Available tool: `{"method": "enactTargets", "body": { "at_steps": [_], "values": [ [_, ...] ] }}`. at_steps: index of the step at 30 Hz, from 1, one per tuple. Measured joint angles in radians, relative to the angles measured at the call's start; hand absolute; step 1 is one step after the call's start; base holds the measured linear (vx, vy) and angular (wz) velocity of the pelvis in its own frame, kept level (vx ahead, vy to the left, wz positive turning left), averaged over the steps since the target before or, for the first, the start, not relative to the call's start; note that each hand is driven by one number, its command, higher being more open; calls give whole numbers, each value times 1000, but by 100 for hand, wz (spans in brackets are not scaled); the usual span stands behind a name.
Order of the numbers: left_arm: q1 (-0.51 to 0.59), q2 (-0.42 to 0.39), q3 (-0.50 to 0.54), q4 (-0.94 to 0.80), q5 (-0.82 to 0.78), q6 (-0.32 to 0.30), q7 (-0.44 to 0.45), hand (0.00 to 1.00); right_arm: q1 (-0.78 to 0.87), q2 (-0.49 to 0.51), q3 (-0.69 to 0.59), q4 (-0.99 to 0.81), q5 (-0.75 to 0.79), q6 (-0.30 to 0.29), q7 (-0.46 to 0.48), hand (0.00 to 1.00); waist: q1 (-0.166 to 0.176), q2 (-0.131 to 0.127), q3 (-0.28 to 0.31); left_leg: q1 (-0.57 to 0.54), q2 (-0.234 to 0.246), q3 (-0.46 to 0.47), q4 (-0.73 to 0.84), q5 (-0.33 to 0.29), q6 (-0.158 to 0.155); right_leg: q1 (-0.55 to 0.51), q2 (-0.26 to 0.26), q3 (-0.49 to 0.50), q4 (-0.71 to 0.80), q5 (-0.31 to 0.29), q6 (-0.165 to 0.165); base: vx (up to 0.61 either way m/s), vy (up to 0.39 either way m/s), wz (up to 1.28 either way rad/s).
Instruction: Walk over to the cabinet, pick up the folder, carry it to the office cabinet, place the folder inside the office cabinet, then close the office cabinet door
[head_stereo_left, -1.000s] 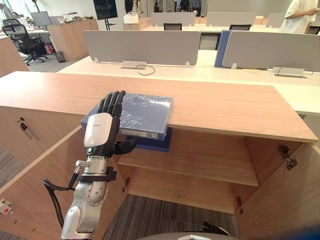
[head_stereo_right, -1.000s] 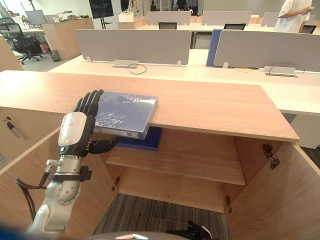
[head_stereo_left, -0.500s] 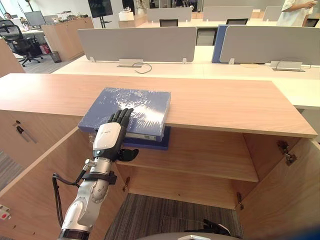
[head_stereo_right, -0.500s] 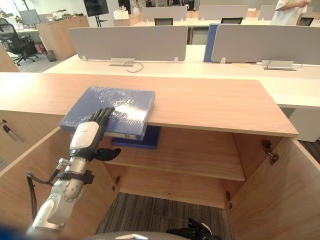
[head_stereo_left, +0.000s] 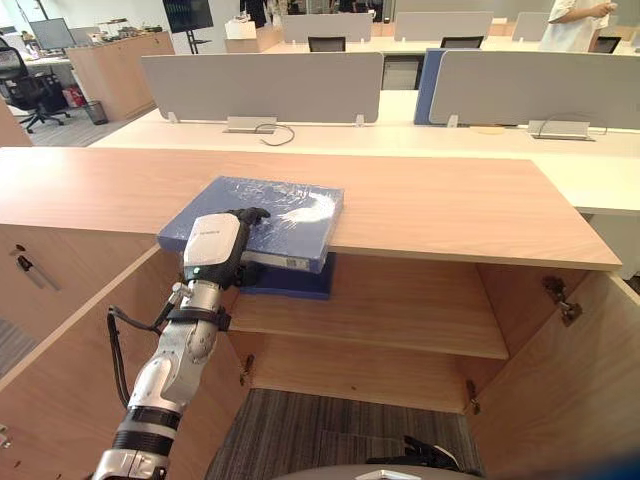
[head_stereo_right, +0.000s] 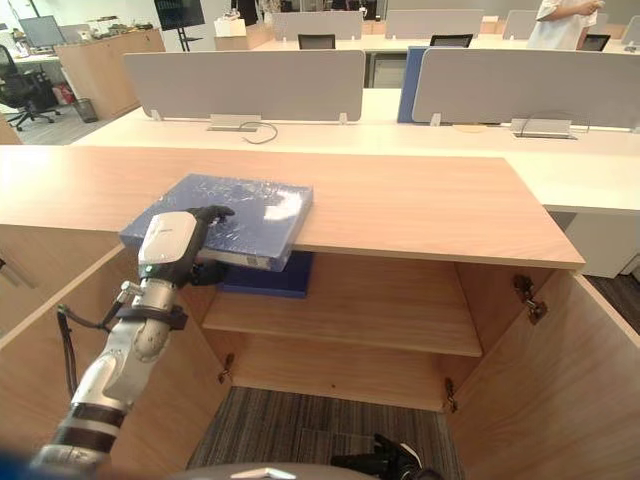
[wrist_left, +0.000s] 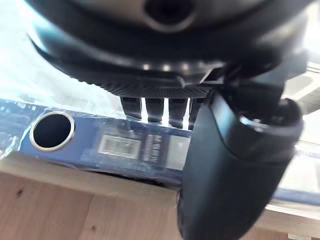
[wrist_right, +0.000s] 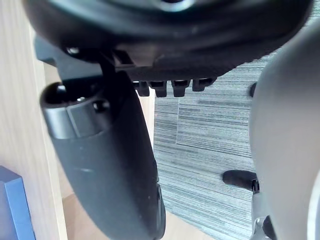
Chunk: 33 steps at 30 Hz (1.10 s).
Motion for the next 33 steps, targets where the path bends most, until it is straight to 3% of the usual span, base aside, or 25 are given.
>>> {"method": "enactTargets", "body": {
  "at_steps": [9, 13, 16, 19, 23, 26, 28, 33],
  "values": [
    [-142, 11, -45, -1, 76, 4, 63, 0, -15, 7, -16, 3, 0, 1, -3, 100, -24, -2, 10, 10, 0, 22, 0, -1, -1, 5, 1, 19, -12, 9, -4, -3, 13, -7],
    [-150, 4, -54, -22, 84, 11, 50, 0, -19, 10, -49, 20, 0, 2, -6, 100, -24, -2, 16, 10, 0, 15, 0, 0, -1, 6, 1, 16, -12, 9, -4, -5, 1, 1],
    [-91, -37, -39, -170, 9, 17, -8, 0, -14, 18, -123, 31, 0, 0, -7, 100, -20, -2, 20, -2, -2, 9, 5, 0, 0, -1, -1, 15, -10, 9, -4, 1, 9, 4],
    [1, -132, -10, -386, -293, -30, -59, 0, -7, 26, -179, 40, 1, -4, -12, 100, -13, -4, 22, -5, -2, 2, 5, 0, 0, -4, -2, 15, -3, 9, -4, 5, 4, 4],
    [69, -215, -2, -494, -670, -77, -124, 0, -2, 28, -193, 34, 7, -8, -11, 100, -10, -2, 21, -1, -1, 2, 5, 0, 0, -4, -1, 20, 6, 8, -6, -19, 3, -1],
    [196, -279, 43, -552, -935, -104, -187, 0, 57, 28, -167, -51, 132, -21, -15, 100, -13, -2, 21, 0, 3, 19, 5, -1, -1, -19, 2, 40, 19, 3, -5, -47, 7, -17],
    [318, -349, 118, -587, -1119, -105, -220, 0, 162, 46, -155, -241, 278, -31, -38, 100, -16, -5, 33, -1, 10, 36, 5, -2, -2, -39, 10, 56, 37, 0, -7, -44, -1, -24],
    [455, -450, 241, -611, -1365, -105, -206, 0, 398, 163, -159, -730, 477, -45, -55, 100, -25, -34, 49, -5, 32, 57, 21, -12, -14, -57, 24, 73, 53, -8, -12, -32, -18, -13]
  ]
}}
